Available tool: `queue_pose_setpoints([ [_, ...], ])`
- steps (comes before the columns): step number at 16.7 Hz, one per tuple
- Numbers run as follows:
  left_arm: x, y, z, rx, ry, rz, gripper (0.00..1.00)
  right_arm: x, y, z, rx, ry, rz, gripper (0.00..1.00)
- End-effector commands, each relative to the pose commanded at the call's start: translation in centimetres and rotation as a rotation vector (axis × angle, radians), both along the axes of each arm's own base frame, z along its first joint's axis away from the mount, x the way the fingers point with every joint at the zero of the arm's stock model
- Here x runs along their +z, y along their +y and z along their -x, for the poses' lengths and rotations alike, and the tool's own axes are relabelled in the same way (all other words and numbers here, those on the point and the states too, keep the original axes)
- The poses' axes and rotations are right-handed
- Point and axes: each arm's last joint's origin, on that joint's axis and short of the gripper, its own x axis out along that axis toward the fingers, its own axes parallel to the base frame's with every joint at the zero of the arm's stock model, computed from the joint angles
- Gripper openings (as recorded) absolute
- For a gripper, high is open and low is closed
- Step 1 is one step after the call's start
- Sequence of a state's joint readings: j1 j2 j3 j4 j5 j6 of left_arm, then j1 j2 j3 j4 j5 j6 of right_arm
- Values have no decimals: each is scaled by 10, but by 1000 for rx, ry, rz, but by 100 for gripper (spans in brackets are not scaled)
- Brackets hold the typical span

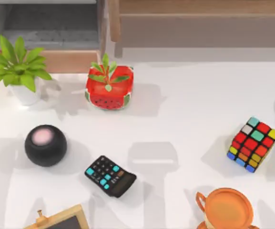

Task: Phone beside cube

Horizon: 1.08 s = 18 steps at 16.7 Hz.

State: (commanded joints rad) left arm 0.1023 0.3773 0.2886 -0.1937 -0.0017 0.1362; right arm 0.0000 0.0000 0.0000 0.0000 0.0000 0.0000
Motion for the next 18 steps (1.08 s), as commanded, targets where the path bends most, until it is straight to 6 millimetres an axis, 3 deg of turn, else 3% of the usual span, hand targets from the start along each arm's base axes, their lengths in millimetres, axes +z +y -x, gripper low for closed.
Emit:
queue_pose_setpoints([
  [3, 16, 14, -31, 32, 258, -41, 100, 0, 0, 0, 0, 0, 0, 100],
  [6, 15, 36, -73, 39, 554, -48, 100, 0, 0, 0, 0, 0, 0, 100],
  [12, -23, 93, -148, -11, 1033, 8, 100, 0, 0, 0, 0, 0, 0, 100],
  [18, -60, 136, -184, -66, 1248, 62, 100, 0, 0, 0, 0, 0, 0, 100],
])
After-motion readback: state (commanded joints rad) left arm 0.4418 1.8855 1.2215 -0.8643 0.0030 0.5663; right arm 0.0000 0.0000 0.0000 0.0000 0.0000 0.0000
